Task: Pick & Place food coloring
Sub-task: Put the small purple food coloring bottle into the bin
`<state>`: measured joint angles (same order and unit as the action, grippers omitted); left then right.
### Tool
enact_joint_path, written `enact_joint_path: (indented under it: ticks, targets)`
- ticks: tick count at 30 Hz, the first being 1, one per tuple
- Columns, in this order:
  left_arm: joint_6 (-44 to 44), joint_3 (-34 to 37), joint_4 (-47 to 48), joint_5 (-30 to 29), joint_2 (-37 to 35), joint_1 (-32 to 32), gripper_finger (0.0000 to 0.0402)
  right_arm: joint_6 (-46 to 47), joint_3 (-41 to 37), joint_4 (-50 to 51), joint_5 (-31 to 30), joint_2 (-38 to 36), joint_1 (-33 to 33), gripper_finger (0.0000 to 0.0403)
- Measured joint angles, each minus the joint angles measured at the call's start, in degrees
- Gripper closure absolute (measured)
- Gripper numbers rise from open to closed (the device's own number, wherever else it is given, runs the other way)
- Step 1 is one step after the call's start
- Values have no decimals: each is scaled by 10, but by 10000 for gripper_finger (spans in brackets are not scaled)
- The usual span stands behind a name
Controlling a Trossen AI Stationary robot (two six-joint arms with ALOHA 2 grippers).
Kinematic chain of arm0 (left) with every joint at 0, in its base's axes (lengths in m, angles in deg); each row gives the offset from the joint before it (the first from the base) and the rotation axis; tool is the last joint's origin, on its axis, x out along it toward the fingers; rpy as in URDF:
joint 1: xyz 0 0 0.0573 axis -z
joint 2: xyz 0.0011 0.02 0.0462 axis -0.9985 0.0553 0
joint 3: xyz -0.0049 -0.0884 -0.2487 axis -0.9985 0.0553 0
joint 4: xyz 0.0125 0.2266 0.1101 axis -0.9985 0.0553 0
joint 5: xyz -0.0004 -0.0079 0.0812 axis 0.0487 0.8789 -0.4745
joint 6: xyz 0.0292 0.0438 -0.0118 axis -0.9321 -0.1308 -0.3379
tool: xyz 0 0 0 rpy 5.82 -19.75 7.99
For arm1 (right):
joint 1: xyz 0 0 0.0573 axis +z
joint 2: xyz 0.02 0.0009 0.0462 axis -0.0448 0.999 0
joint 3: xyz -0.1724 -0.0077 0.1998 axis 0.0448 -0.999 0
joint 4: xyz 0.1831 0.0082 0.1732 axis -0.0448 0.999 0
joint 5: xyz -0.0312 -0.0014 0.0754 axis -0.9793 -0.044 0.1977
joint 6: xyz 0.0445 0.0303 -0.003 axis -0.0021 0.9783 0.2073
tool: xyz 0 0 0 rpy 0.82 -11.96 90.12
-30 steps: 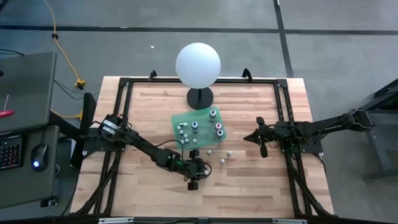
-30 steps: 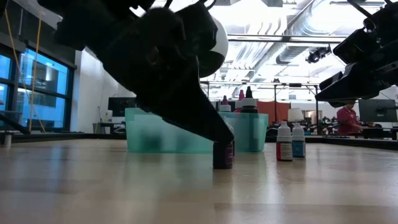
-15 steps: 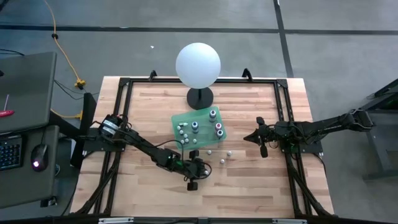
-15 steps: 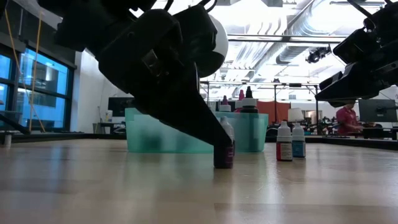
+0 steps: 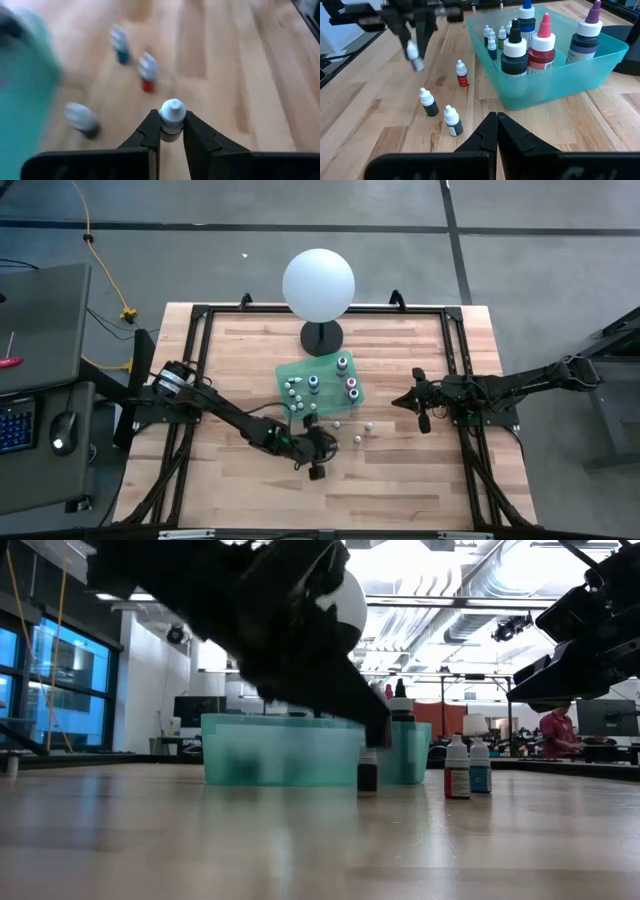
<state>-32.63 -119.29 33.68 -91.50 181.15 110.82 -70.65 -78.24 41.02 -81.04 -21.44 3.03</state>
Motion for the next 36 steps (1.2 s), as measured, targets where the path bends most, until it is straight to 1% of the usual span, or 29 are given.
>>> enact_joint_path:
  ticks: [4,8,11,13,17,20,23,25,28,32,34,36]
  targets:
    - [0,-1,6,-101,-41,-3,360,0,0,0,0,0,0,400]
    - [27,-1,64,-204,-98,-8,360,0,0,0,0,0,0,400]
    - [66,-1,117,-261,-145,-15,360,0,0,0,0,0,0,400]
    - [109,-1,162,-281,-171,-21,360,0,0,0,0,0,0,400]
    - [192,-1,240,-277,-195,-45,360,0,0,0,0,0,0,400]
    - [209,-1,280,-255,-195,-61,360,0,0,-2,0,0,0,400]
    - [209,-1,304,-211,-193,-79,360,0,0,-1,0,0,0,400]
    - [194,-1,315,-189,-190,-90,360,0,0,-1,0,0,0,400]
    - [160,-1,324,-175,-190,-99,360,0,0,0,0,0,0,400]
    - [119,0,329,-126,-185,-112,360,0,0,0,0,0,0,400]
    - [110,-1,310,-115,-178,-118,360,0,0,0,0,0,0,400]
    - [84,0,299,-87,-172,-122,360,0,0,0,0,0,0,400]
